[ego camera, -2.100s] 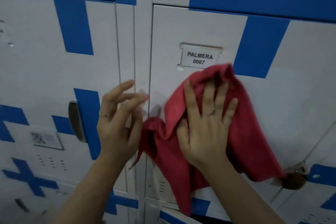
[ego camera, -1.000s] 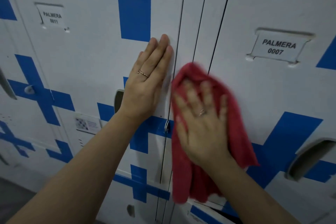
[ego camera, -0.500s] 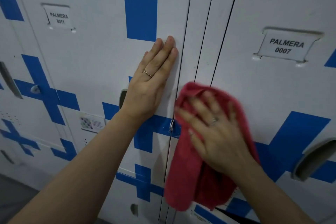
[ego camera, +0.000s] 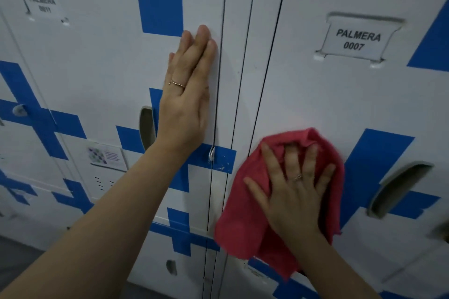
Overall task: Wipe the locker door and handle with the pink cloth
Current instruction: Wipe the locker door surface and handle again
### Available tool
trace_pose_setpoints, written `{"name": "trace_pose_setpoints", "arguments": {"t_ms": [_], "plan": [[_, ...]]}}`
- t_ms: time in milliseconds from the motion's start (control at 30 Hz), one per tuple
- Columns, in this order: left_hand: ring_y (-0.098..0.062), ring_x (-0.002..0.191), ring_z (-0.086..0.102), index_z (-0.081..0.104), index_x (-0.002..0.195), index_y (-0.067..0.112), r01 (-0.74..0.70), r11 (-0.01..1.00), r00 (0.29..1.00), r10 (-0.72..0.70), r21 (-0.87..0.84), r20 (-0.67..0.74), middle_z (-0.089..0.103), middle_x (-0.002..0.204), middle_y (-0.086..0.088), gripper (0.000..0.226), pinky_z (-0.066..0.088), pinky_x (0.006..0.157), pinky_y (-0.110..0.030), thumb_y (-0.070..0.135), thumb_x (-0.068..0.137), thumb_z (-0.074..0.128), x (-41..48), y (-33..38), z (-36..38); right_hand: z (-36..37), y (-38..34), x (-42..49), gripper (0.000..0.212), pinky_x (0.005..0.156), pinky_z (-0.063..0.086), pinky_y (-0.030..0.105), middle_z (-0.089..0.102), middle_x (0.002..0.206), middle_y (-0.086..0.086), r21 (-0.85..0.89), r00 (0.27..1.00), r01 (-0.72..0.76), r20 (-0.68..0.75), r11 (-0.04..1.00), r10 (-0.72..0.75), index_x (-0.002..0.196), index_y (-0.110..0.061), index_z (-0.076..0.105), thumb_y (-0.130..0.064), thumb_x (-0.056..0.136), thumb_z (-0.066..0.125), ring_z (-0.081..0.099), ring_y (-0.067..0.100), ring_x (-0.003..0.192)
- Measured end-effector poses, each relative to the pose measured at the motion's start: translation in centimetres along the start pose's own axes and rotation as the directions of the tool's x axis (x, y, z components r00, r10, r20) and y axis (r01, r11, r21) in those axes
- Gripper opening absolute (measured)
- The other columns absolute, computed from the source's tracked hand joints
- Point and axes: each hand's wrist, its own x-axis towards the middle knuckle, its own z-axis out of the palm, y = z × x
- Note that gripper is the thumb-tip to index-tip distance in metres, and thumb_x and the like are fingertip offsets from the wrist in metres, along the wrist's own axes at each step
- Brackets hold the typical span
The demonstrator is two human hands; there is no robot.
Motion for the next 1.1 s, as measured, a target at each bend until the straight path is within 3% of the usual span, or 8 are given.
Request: {"name": "trace_pose_setpoints", "arguments": {"t_ms": [133,333,433,567,733,833,1000,1100], "plan": [[-0.021,0.134,0.022,0.035,0.134,-0.008,0.021,0.999,0.996,-0.023,-0.024,-0.084,0.027,0.140,-0.011,0.038,0.020,0.115,-0.042,-0.003,0.096,0.035,0.2,1.3,0.7,3.5,1.9,-5.1,0.078,0.095,0.035,0.046,0.033,0.132,-0.006,-0.066,0.906,0.392,0.201,0.918,-0.373,0.146,-0.026,-0.002,-0.053,0.079,0.027,-0.015,0.022,0.140],[-0.021,0.134,0.020,0.036,0.133,-0.012,0.086,0.996,0.989,-0.089,-0.030,-0.122,0.027,0.139,-0.010,0.041,0.017,0.116,-0.032,-0.011,0.092,0.036,0.3,2.2,1.1,1.6,3.0,-4.0,0.064,0.107,0.003,0.056,0.026,0.139,0.003,-0.111,0.994,0.104,0.055,0.988,-0.098,0.144,-0.035,0.001,-0.062,0.088,0.012,-0.009,0.026,0.140],[-0.023,0.134,0.020,0.036,0.132,-0.014,0.114,0.993,0.981,-0.117,-0.032,-0.154,0.026,0.137,-0.010,0.040,0.015,0.116,-0.028,-0.012,0.092,0.034,0.4,2.9,1.7,2.4,0.9,-4.4,0.068,0.091,0.018,0.060,0.027,0.137,0.004,-0.140,0.980,0.143,0.156,0.980,-0.120,0.138,-0.033,0.023,-0.063,0.077,0.025,0.020,0.036,0.129],[-0.033,0.134,0.019,0.034,0.133,-0.013,0.130,0.991,0.981,-0.135,-0.042,-0.137,0.023,0.138,-0.009,0.041,0.014,0.117,-0.032,-0.009,0.093,0.033,0.4,3.1,1.7,3.5,3.2,-6.8,0.087,0.092,0.023,0.045,0.017,0.148,-0.008,-0.116,0.908,0.381,0.235,0.917,-0.348,0.144,-0.030,-0.004,-0.060,0.073,0.035,-0.011,0.020,0.140],[-0.035,0.134,0.016,0.031,0.134,-0.014,0.172,0.984,0.979,-0.176,-0.053,-0.102,0.028,0.142,-0.029,0.043,0.016,0.113,-0.059,-0.010,0.091,0.032,0.0,3.6,1.9,1.8,1.5,-4.7,0.081,0.087,0.018,0.063,0.030,0.136,0.000,-0.052,0.987,0.062,0.150,0.997,-0.054,0.144,-0.035,0.008,-0.064,0.073,0.034,0.012,0.033,0.131],[-0.035,0.134,0.014,0.030,0.135,-0.014,0.193,0.979,0.975,-0.199,-0.062,-0.101,0.028,0.142,-0.033,0.044,0.015,0.112,-0.060,-0.012,0.091,0.032,-0.1,3.6,2.1,3.9,-0.6,-6.2,0.111,0.081,0.040,0.059,0.047,0.132,-0.002,0.007,0.929,0.183,0.326,0.983,-0.175,0.146,-0.027,0.004,-0.065,0.061,0.066,0.027,0.033,0.124],[-0.035,0.135,0.013,0.029,0.135,-0.014,0.177,0.983,0.981,-0.181,-0.050,-0.073,0.026,0.143,-0.033,0.042,0.013,0.114,-0.057,-0.009,0.094,0.031,-0.2,3.3,1.9,5.5,2.5,-9.6,0.142,0.104,0.011,0.049,-0.046,0.139,-0.007,0.187,0.670,0.482,0.551,0.856,-0.498,0.132,-0.030,-0.038,-0.041,0.058,0.083,-0.045,0.012,0.124],[-0.035,0.135,0.012,0.028,0.136,-0.013,0.194,0.979,0.978,-0.198,-0.059,-0.061,0.025,0.144,-0.033,0.042,0.012,0.114,-0.057,-0.009,0.094,0.031,-0.2,3.3,1.8,3.6,4.4,-9.2,0.143,0.095,0.024,0.043,0.006,0.150,-0.011,0.151,0.749,0.363,0.540,0.919,-0.385,0.142,-0.030,-0.017,-0.045,0.045,0.086,-0.012,0.013,0.139]]}}
